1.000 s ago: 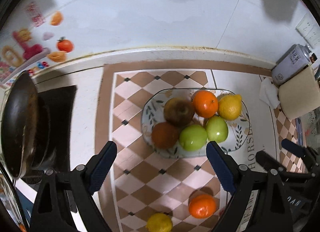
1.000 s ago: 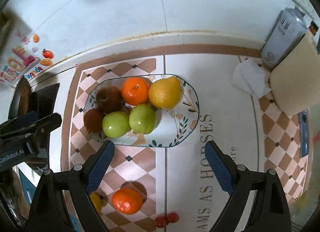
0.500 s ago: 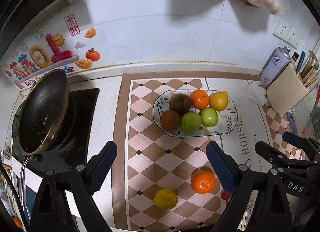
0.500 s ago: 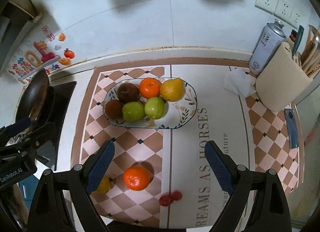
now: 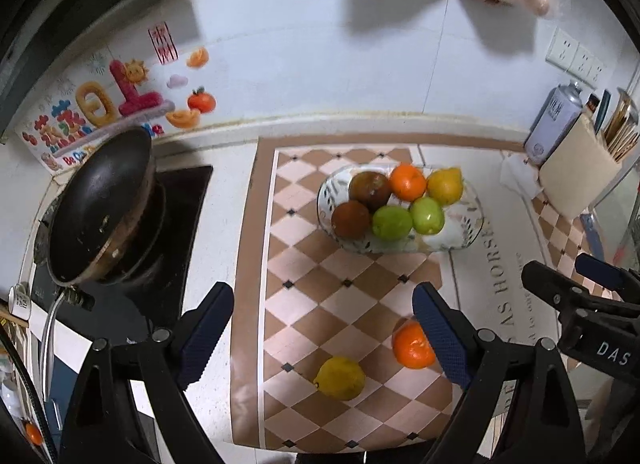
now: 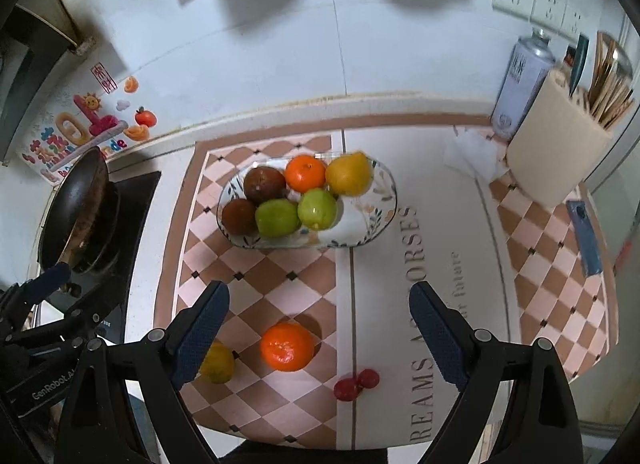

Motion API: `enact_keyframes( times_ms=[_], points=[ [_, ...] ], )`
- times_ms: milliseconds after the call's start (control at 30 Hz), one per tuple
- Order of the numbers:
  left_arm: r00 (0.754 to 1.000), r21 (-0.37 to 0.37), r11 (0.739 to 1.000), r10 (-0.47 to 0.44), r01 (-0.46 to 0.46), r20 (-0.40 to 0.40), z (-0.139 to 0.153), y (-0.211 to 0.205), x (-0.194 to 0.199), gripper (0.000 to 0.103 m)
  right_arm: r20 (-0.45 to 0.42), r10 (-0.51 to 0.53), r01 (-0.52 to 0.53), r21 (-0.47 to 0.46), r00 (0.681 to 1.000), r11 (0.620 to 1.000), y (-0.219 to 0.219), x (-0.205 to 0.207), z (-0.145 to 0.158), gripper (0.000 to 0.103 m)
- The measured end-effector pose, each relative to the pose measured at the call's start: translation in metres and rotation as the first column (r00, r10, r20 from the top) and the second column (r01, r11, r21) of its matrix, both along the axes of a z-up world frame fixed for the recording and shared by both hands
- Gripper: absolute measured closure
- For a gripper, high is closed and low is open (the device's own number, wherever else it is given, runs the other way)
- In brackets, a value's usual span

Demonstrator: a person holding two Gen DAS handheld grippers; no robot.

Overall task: Organize fruits
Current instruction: 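Grasp the remaining orange with the right tool while the left tool grasps the lemon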

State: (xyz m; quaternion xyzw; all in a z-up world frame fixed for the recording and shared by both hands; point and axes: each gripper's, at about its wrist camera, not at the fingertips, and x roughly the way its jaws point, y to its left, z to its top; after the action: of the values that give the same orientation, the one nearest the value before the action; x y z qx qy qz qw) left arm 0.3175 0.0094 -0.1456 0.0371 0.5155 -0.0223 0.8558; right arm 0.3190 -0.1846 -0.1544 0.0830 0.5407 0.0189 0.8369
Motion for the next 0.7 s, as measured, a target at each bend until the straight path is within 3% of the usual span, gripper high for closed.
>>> enact_keyframes(
  times_ms=[100, 333, 467, 567, 600, 700],
  points=[
    [0.997, -0.006, 1.000, 0.012, -0.012, -0.075, -0.027, 0.007, 0.003, 0.000, -0.091, 0.010, -0.005, 0.059, 0.996, 0.998, 0.000, 0.005, -0.033, 0.009],
    [0.961, 0.021, 0.998, 0.067, -0.064, -0.269, -0.106, 0.029, 0.000, 0.000, -0.335, 0.058, 0.010, 0.197, 0.940, 0.980, 0.012, 0.011, -0.139, 0.010],
    [0.937, 0.017, 0.997, 0.072, -0.071, -0.342, -0.133, 0.030, -0.007, 0.000, -0.397, 0.090, 0.005, 0.233, 0.913, 0.973, 0.027, 0.013, -0.178, 0.022],
    [0.915, 0.018, 0.997, 0.076, -0.075, -0.396, -0.153, 0.028, -0.010, 0.000, -0.426, 0.133, -0.024, 0.250, 0.895, 0.968, 0.040, 0.016, -0.198, 0.026],
    [0.908, 0.020, 0.997, 0.078, -0.076, -0.412, -0.159, 0.027, -0.011, 0.000, -0.436, 0.147, -0.036, 0.254, 0.888, 0.966, 0.045, 0.016, -0.206, 0.032],
    [0.898, -0.025, 0.996, 0.070, -0.089, -0.434, -0.168, 0.024, -0.015, 0.000, -0.433, 0.155, -0.043, 0.256, 0.888, 0.966, 0.046, 0.015, -0.213, 0.035]
  ],
)
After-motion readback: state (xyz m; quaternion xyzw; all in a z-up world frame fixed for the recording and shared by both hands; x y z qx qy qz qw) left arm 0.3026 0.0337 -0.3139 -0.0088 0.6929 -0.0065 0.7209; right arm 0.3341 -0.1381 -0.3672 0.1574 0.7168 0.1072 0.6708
